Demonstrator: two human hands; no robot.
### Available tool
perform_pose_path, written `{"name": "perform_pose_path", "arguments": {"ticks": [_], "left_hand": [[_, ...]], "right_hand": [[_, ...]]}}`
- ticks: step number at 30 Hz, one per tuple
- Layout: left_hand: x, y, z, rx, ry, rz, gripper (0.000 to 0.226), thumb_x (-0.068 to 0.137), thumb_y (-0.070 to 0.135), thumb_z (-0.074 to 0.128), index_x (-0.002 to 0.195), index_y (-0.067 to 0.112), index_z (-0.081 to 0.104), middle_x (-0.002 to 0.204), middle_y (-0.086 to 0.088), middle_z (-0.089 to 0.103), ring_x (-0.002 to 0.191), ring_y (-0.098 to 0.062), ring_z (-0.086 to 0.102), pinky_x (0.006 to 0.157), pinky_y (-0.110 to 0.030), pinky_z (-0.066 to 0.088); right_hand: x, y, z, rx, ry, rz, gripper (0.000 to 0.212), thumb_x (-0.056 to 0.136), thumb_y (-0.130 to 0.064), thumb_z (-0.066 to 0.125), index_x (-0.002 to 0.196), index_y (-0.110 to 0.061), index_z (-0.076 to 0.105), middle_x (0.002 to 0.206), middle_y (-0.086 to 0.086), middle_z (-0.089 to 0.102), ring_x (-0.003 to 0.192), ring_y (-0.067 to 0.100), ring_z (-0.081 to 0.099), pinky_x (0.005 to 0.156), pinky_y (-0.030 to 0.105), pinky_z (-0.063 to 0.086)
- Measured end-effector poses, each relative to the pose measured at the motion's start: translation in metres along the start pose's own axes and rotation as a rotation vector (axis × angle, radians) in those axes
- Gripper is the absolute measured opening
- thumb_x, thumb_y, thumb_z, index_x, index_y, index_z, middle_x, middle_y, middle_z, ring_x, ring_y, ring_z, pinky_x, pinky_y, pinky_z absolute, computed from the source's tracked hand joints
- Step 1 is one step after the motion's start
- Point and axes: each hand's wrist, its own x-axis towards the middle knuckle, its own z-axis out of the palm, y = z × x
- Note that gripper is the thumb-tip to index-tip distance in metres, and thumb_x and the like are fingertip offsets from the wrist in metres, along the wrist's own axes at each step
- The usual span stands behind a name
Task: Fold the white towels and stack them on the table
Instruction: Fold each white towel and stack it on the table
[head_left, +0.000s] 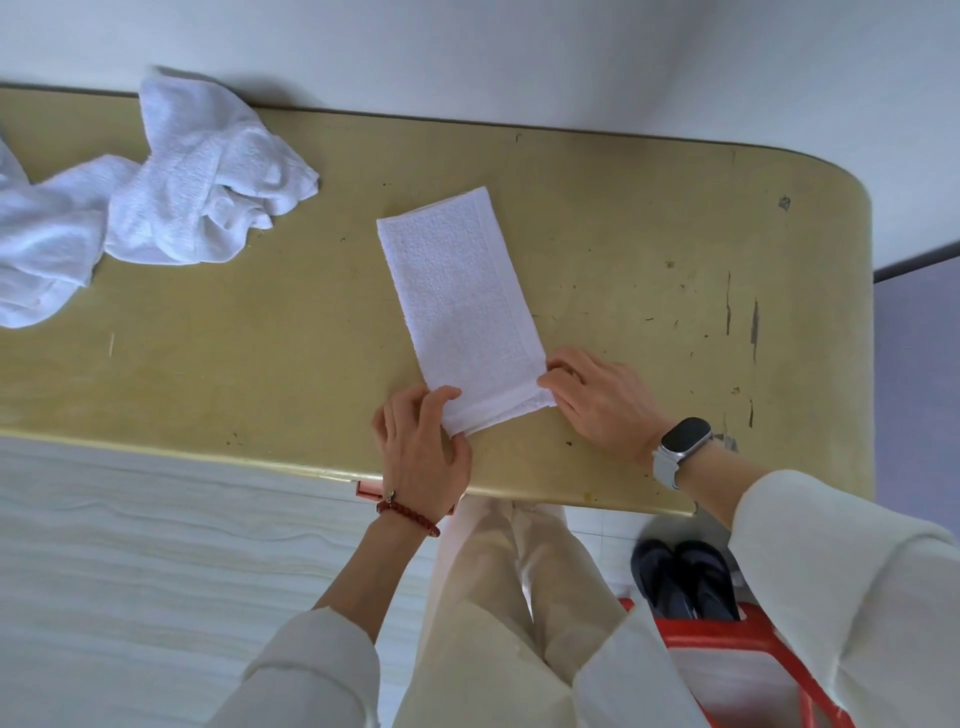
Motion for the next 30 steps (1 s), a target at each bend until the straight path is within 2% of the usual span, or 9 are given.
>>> {"name": "perform_pose_path", "arguments": {"ticks": [2,4,8,12,16,18,21,26,30], "left_hand": [[0.000,-0.002,0.000,0.001,-0.008,0.011,0.035,0.068,0.022,0.043,0.102,0.024,0.045,0.098,-0.010,0.053,0.097,-0.016,0.042,0.093,-0.027,0.021],[0.000,-0.005,-0.001,0.009,-0.005,0.042,0.027,0.068,0.021,0.045,0.095,0.024,0.046,0.096,-0.008,0.055,0.094,-0.015,0.043,0.092,-0.028,0.023],[-0.001,-0.010,-0.001,0.024,0.039,0.155,0.017,0.070,0.016,0.049,0.084,0.023,0.055,0.089,-0.004,0.056,0.085,-0.017,0.046,0.088,-0.029,0.028],[-0.004,-0.014,-0.004,0.092,0.083,0.273,0.015,0.076,0.020,0.053,0.082,0.016,0.066,0.089,-0.005,0.059,0.084,-0.019,0.048,0.086,-0.032,0.034],[-0.007,-0.014,-0.002,0.203,0.050,0.317,0.024,0.075,0.039,0.057,0.090,0.021,0.056,0.092,-0.007,0.061,0.085,-0.022,0.048,0.085,-0.040,0.038],[-0.005,-0.010,-0.001,0.229,0.044,0.291,0.028,0.072,0.043,0.058,0.090,0.022,0.051,0.093,-0.007,0.061,0.084,-0.023,0.050,0.084,-0.038,0.037],[0.005,0.000,-0.003,0.240,0.076,0.283,0.025,0.072,0.036,0.058,0.091,0.022,0.050,0.093,-0.005,0.062,0.084,-0.023,0.053,0.082,-0.036,0.036],[0.028,0.011,-0.014,0.147,0.179,0.422,0.030,0.076,0.012,0.049,0.105,0.019,0.055,0.093,-0.001,0.065,0.088,-0.019,0.050,0.080,-0.034,0.037],[0.025,0.006,-0.022,0.171,0.085,0.556,0.037,0.079,0.011,0.048,0.116,0.013,0.052,0.116,-0.003,0.055,0.101,-0.021,0.050,0.087,-0.036,0.038]], "right_hand": [[-0.003,0.001,0.005,-0.019,-0.030,-0.009,0.011,0.067,0.006,0.065,0.074,-0.002,0.062,0.078,0.011,0.061,0.056,0.023,0.054,0.033,0.029,0.042],[-0.007,0.000,0.006,-0.021,-0.052,-0.016,0.006,0.077,-0.002,0.057,0.077,-0.004,0.063,0.081,0.008,0.061,0.063,0.023,0.056,0.042,0.031,0.045],[-0.011,-0.002,0.005,-0.029,-0.043,-0.007,0.019,0.085,-0.016,0.048,0.084,-0.005,0.063,0.088,0.007,0.062,0.072,0.024,0.057,0.055,0.030,0.046],[-0.010,0.002,0.010,-0.142,-0.069,-0.085,0.014,0.078,-0.002,0.047,0.080,-0.004,0.061,0.081,0.009,0.061,0.063,0.024,0.055,0.048,0.033,0.046],[-0.001,0.000,0.007,-0.242,-0.057,-0.131,0.021,0.073,0.004,0.041,0.065,-0.005,0.058,0.069,0.008,0.058,0.051,0.020,0.048,0.039,0.027,0.038],[0.006,-0.003,0.003,-0.184,-0.037,-0.095,0.022,0.071,0.002,0.038,0.063,-0.004,0.057,0.068,0.009,0.059,0.049,0.021,0.050,0.036,0.025,0.037],[0.014,-0.012,-0.009,-0.018,0.002,0.021,0.016,0.073,-0.004,0.038,0.075,-0.003,0.054,0.075,0.011,0.060,0.053,0.024,0.055,0.033,0.023,0.036],[0.018,-0.018,-0.029,0.109,0.134,0.092,0.010,0.080,-0.007,0.038,0.087,-0.010,0.044,0.090,0.007,0.054,0.073,0.018,0.048,0.046,0.021,0.033],[0.001,-0.011,-0.034,-0.035,0.061,-0.052,0.016,0.076,0.001,0.050,0.085,-0.012,0.045,0.089,0.005,0.055,0.079,0.018,0.044,0.066,0.026,0.036]]}}
